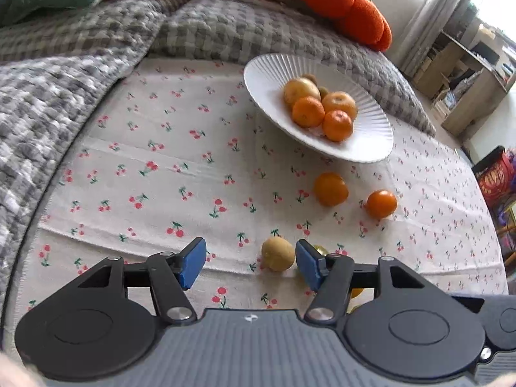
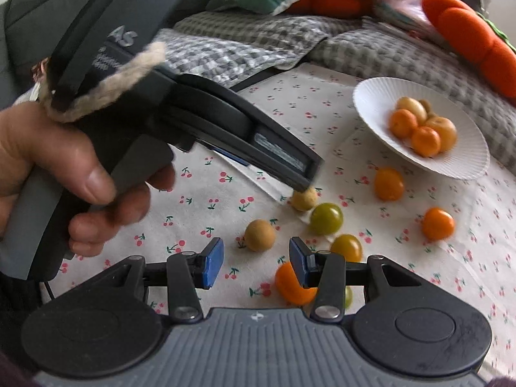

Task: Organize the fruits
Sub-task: 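Grasp another brown round fruit with the left gripper while the right grasps one too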

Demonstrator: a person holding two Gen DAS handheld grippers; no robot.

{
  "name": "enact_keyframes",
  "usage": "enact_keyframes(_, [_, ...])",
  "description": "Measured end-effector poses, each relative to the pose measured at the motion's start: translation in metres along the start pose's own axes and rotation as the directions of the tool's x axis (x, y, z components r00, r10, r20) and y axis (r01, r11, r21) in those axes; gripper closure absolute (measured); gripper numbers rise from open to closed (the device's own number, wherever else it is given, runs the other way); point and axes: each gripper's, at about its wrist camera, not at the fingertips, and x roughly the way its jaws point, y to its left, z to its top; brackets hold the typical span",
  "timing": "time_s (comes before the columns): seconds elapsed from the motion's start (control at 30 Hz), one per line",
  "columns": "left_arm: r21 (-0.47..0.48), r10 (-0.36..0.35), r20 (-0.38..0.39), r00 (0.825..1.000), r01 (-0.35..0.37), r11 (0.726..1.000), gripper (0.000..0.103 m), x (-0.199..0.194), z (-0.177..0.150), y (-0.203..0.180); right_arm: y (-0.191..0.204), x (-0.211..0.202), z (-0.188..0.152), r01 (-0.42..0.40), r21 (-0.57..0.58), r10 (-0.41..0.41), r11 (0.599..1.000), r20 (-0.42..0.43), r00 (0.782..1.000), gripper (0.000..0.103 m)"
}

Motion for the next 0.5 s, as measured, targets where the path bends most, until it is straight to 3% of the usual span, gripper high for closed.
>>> enact_keyframes(0.3, [0.004,-0.012,-0.018,1.000,0.012,1.000,0.045,0.006,0.001,0.003,0.001,0.021,-0.001,0.019,-0.022,-0.019,1.000,-0.014,1.000,0.065])
enact_keyframes(0.43, [0.015,-0.012,-0.023,1.000,0.012,1.000,0.045,0.008,0.001,0.000,0.002,0.023,-0.002,0.041,-0.035,-0.042,0.999,-0.017,0.999,0.080])
enact_keyframes(0.5, [0.018,-0.020,-0.026,0.999,0.020,1.000,0.045,0.009,0.000,-0.001,0.000,0.020,-0.001,0.033,-0.020,-0.033,0.999,-0.020,0.999,0.080])
